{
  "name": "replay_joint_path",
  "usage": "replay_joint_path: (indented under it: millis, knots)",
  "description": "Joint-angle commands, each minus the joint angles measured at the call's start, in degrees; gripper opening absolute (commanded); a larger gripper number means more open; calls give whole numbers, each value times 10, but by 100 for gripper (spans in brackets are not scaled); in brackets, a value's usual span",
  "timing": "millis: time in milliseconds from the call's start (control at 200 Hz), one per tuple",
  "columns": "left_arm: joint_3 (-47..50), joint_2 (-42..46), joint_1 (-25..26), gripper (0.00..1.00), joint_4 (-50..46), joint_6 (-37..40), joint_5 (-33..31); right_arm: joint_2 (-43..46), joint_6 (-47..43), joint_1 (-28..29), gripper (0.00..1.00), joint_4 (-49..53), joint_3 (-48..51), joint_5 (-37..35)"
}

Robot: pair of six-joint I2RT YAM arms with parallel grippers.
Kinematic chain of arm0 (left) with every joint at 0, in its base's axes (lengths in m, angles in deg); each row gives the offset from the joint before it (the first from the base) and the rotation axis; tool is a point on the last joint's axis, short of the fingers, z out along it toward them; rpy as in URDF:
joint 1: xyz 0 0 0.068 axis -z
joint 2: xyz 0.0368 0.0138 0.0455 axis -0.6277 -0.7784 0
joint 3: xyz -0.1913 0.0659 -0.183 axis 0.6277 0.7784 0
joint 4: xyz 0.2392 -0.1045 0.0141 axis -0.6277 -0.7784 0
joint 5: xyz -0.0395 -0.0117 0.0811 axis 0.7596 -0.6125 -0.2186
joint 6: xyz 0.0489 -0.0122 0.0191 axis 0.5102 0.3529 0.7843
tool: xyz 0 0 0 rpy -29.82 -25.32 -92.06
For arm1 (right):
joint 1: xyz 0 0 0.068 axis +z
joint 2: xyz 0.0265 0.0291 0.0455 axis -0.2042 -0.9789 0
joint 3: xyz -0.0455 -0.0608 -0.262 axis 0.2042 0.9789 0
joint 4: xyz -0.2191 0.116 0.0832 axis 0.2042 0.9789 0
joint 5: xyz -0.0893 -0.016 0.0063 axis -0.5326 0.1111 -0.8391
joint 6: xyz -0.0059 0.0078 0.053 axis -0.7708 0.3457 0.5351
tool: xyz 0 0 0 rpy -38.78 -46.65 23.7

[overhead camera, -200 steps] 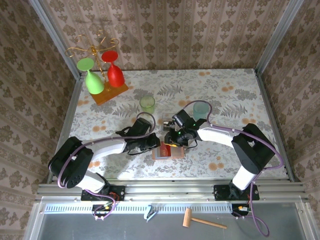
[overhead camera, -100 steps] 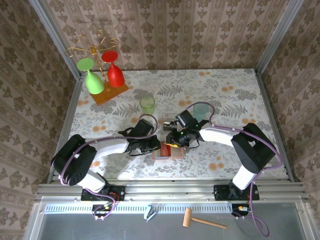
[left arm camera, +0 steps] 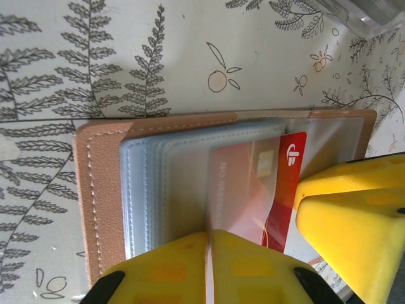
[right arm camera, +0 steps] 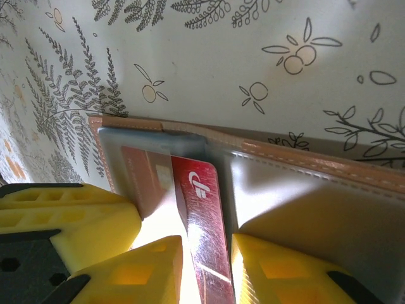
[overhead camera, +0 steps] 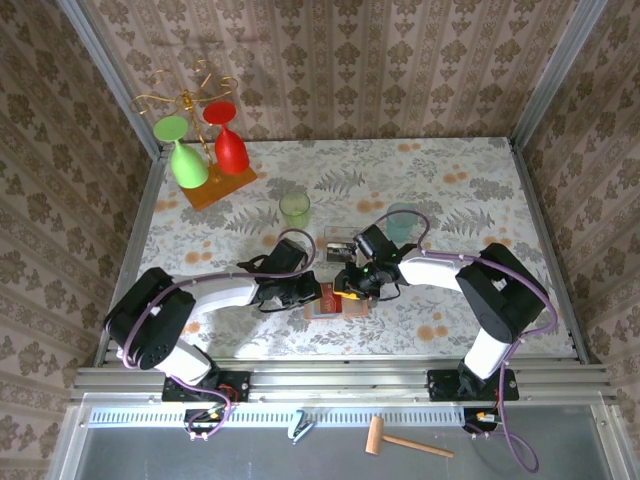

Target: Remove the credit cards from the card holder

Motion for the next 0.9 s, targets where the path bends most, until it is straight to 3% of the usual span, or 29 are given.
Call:
replay_joint_path:
  millis: [0, 460, 895]
  knots:
    - [7, -6, 5, 11, -12, -1, -7, -13, 5, -4, 26, -9, 8, 16]
    - [2, -27, 4, 10, -7, 0, 0, -11, 40, -11, 22, -71, 25, 60]
    - [3, -26, 5, 10, -8, 0, 0, 5, 23, -35, 11, -61, 46, 56]
